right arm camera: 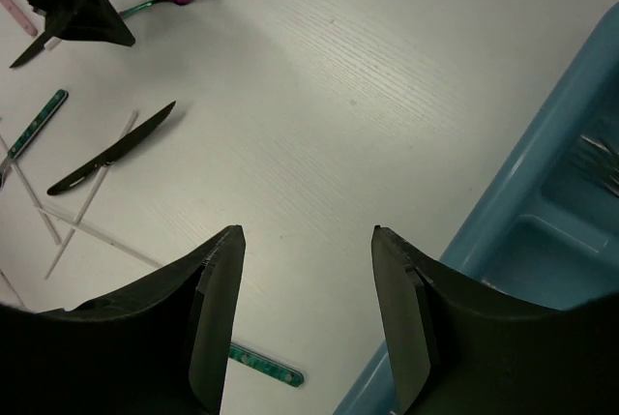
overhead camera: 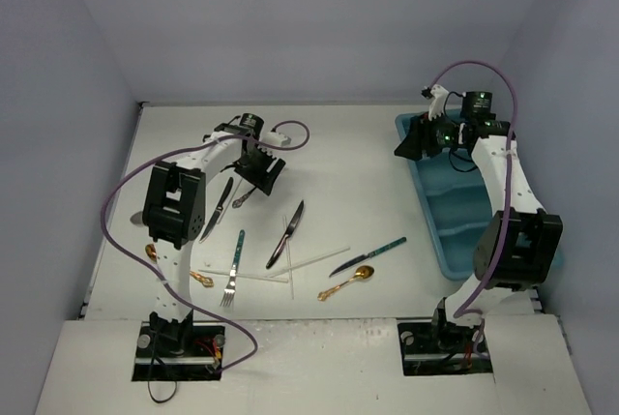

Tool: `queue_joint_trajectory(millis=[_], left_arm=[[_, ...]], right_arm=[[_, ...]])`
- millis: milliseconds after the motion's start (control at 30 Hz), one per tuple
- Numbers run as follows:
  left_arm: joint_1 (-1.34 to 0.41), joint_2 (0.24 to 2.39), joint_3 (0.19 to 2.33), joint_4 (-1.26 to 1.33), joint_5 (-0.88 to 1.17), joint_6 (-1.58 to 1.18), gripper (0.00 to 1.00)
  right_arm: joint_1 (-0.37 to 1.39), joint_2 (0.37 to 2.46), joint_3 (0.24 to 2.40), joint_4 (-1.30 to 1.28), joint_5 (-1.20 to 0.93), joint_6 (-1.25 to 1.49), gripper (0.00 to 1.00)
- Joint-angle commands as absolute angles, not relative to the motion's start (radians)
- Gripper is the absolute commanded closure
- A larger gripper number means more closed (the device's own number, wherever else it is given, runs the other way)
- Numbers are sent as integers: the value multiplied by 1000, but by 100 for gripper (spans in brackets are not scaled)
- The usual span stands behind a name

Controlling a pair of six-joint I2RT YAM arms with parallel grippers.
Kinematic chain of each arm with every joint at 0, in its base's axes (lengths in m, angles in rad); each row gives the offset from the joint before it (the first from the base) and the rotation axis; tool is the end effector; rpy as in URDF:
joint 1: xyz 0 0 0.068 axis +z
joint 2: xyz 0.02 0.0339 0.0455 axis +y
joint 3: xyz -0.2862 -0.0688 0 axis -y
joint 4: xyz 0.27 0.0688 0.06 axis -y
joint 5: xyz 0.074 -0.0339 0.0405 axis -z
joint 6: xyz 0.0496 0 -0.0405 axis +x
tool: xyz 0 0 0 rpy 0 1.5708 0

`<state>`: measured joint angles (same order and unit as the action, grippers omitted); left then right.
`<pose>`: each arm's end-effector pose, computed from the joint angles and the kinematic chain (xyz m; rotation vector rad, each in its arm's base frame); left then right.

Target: Sort the eating utensils into containers

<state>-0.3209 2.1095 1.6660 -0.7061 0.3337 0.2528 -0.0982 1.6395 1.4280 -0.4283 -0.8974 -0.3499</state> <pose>0.4559 -0.1687 0.1872 0.8555 2.5574 -0.4732 0.4023 -0.0007 0.3384 -0.7177 1.8888 0.7027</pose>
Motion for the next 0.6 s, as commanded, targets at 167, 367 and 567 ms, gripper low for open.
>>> queue_joint_trajectory(millis=[167,367,567], left_arm=[[-321,2165,1733,-733,364,319,44],[-322,2155,1695,-729,389,295,68],[-321,2087,1652,-713,405,214,92]], right_arm=[[-104,1535,1410,-381,-965,-307,49],[-95,1521,1411,-375,-993,-280,54],[-33,1513,1401,-301,-955,-180,59]])
